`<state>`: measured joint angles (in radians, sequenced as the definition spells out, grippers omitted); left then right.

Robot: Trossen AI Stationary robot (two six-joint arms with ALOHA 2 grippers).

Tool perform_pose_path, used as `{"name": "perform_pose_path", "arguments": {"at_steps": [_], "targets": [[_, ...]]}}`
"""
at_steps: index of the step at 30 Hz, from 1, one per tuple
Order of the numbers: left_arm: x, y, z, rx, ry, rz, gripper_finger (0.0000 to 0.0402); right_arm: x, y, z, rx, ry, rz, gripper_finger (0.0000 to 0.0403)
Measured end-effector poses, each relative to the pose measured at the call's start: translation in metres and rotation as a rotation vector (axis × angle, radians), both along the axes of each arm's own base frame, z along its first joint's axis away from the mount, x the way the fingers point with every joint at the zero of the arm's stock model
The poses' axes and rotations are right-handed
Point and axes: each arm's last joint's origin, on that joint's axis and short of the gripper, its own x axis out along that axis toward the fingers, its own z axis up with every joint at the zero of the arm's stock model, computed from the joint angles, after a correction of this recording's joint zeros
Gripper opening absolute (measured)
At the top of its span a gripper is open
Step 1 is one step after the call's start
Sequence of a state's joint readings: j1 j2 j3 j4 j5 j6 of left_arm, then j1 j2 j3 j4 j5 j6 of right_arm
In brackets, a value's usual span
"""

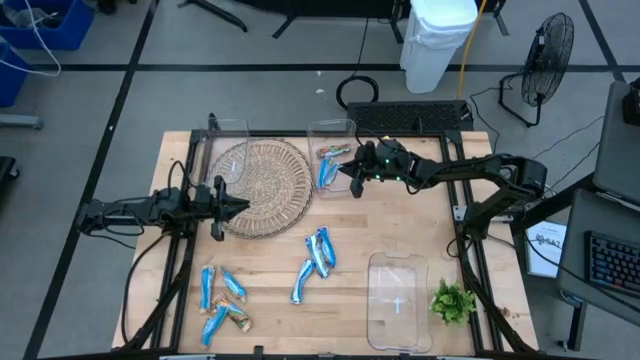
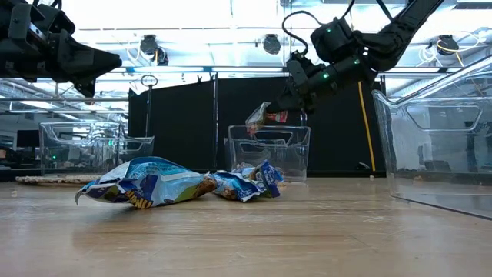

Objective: Pick and place Granola Bars by type
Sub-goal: Put the red granola bar into the top right transparent bin

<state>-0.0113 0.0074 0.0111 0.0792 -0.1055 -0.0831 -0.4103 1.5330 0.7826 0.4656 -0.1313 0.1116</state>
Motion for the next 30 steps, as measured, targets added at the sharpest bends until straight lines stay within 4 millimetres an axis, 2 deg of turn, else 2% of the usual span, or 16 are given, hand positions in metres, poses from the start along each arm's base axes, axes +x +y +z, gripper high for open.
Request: {"name": "perform_pose_path", "arguments": {"at_steps": [13,30], "targets": [[0.0,0.0,-0.0001,0.0,0.0,0.0,0.0049,0.0,-0.0001,0.0,0.011,-0.003,-0.007,0.0012],[0.0,0.0,-0.0001,0.0,0.0,0.0,0.0049,-0.0002,-0.0007,0.0001,0.039,-0.011,-0.021,0.009]]}}
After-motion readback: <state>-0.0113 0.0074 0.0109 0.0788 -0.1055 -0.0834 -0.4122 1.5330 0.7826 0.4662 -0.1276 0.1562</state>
